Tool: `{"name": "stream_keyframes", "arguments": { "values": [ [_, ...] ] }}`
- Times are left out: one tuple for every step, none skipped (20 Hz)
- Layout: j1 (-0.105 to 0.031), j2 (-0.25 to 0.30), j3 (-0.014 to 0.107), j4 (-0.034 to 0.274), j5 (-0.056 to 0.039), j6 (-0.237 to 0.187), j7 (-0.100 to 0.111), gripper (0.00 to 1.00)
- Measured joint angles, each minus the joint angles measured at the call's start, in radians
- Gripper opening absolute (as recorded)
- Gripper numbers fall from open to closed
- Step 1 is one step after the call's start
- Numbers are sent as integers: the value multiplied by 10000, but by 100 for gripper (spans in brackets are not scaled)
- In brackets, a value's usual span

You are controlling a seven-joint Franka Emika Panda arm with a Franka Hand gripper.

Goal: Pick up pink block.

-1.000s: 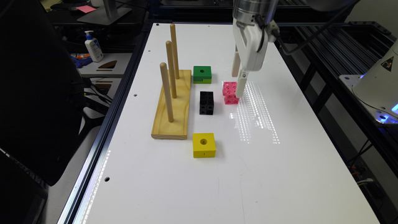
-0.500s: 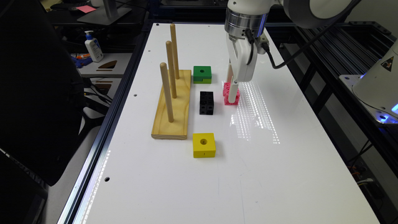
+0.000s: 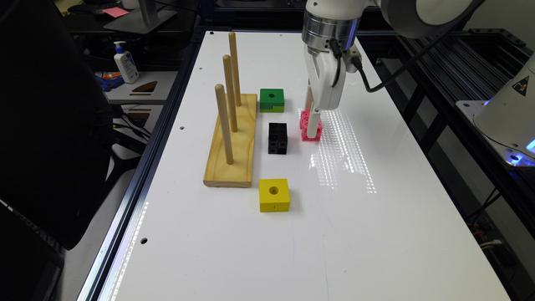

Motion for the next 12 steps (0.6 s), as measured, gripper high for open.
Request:
{"name": "stream_keyframes", "arguments": {
  "values": [
    [0,0,0,0,0,0,0,0],
    [0,0,0,0,0,0,0,0],
    [-1,0,0,0,0,0,0,0],
    [-2,-17,0,2,0,-2,0,0],
    [-5,-78,0,4,0,-35,0,0],
    [-7,-212,-1,3,0,-148,0,0],
    [-8,-376,-1,2,0,-313,0,0],
    [-9,-574,-1,-2,0,-520,0,0],
    [-9,-721,-1,-5,0,-670,0,0],
    [-10,-878,-1,-7,0,-821,0,0],
    [-10,-1063,-1,-7,0,-1003,1,0],
    [-10,-1273,-1,-7,0,-1202,1,0]
  ]
}}
